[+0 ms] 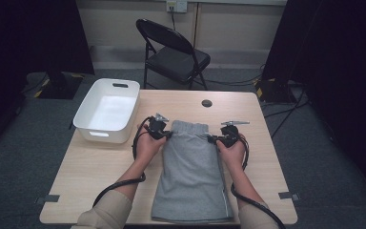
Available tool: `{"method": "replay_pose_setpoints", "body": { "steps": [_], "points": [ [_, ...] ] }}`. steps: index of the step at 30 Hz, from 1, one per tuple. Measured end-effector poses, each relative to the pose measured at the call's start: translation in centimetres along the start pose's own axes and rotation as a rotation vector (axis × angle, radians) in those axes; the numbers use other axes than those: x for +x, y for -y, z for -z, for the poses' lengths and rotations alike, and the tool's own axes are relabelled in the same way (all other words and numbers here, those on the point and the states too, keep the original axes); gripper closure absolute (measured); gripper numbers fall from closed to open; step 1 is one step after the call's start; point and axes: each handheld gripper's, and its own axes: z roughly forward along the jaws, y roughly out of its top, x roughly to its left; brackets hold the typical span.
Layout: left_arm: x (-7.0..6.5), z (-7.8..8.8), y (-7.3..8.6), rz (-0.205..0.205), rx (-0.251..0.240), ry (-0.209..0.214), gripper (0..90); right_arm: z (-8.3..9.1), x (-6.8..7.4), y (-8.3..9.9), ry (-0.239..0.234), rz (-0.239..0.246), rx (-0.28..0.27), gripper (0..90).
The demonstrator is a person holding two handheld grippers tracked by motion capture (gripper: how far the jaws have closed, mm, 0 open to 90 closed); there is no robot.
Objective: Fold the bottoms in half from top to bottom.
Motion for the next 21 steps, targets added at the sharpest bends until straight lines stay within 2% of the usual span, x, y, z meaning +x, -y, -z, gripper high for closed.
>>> {"method": "replay_pose_setpoints", "body": {
  "steps": [8, 14, 21],
  "points": [
    [0.0, 0.9, -1.3, -0.017, -0.049, 0.003, 88.7, 1.0, 0.1, -1.0, 0.005, 0.007, -0.036, 84.8],
    [0.1, 2.2, -2.3, -0.032, -0.099, 0.0, 88.7, 1.9, 0.5, -2.1, 0.0, 0.041, -0.073, 84.8],
    [-0.4, 3.4, -2.5, -0.064, -0.119, 0.006, 88.7, 3.0, 1.0, -2.3, -0.009, 0.076, -0.101, 84.7]
  ]
}}
